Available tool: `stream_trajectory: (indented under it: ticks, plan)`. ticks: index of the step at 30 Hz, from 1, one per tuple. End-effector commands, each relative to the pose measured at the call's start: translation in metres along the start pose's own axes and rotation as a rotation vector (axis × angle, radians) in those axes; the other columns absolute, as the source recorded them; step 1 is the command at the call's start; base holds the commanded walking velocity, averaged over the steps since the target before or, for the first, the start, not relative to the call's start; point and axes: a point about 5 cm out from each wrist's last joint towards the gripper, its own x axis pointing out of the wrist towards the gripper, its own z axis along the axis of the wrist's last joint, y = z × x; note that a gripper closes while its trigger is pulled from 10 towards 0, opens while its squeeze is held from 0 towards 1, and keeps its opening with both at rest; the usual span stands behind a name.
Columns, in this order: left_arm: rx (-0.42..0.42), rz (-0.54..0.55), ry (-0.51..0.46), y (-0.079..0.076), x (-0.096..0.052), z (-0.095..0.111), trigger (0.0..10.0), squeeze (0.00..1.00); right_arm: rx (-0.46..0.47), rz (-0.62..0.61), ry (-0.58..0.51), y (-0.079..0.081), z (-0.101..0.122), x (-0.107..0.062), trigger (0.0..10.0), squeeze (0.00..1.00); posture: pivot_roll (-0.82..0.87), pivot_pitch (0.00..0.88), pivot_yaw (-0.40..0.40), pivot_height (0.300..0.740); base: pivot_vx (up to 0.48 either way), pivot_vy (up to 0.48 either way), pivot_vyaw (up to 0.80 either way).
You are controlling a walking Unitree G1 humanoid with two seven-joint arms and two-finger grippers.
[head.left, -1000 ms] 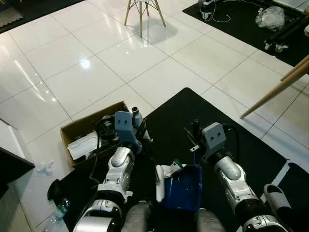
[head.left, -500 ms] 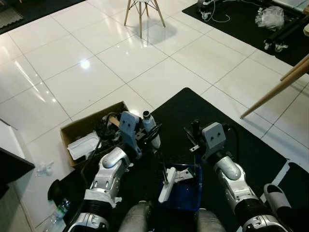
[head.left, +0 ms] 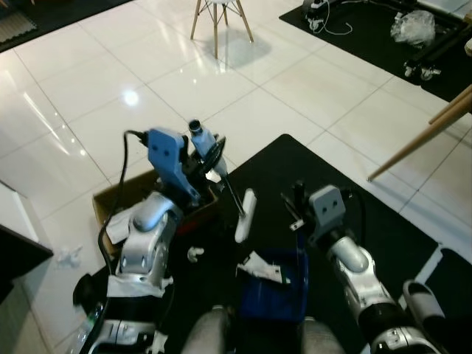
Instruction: Sweep floor
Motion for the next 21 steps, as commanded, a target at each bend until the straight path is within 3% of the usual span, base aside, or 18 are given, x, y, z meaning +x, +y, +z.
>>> stream_trajectory:
  ticks: [1,3,10,16,21]
  plan:
    - [0.015,-0.003,-0.018,0.0,-0.001,0.008,10.0,0.0,0.01,-0.015,-0.055,-0.002,0.011,0.004,10.0,0.0,-0.04,0.113,0.026,0.74,0.0,0.0,0.0]
    - [0.022,-0.02,-0.059,-0.007,0.003,0.024,10.0,0.0,-0.004,-0.035,-0.071,-0.009,0.016,0.006,10.0,0.0,-0.04,0.111,0.027,0.74,0.0,0.0,0.0]
    - [0.035,-0.042,-0.077,-0.013,0.005,0.036,10.0,0.0,-0.063,-0.061,-0.102,-0.02,0.025,0.007,10.0,0.0,-0.03,0.106,0.028,0.74,0.0,0.0,0.0]
    - [0.032,-0.011,-0.079,-0.011,0.007,0.039,10.0,0.0,-0.124,-0.139,-0.257,-0.048,0.071,0.009,10.0,0.0,-0.04,0.097,0.035,0.74,0.0,0.0,0.0]
    - [0.045,0.054,-0.127,-0.004,0.012,0.052,10.0,0.0,-0.142,-0.156,-0.304,-0.054,0.085,0.006,10.0,0.0,-0.05,0.092,0.036,0.74,0.0,0.0,0.0]
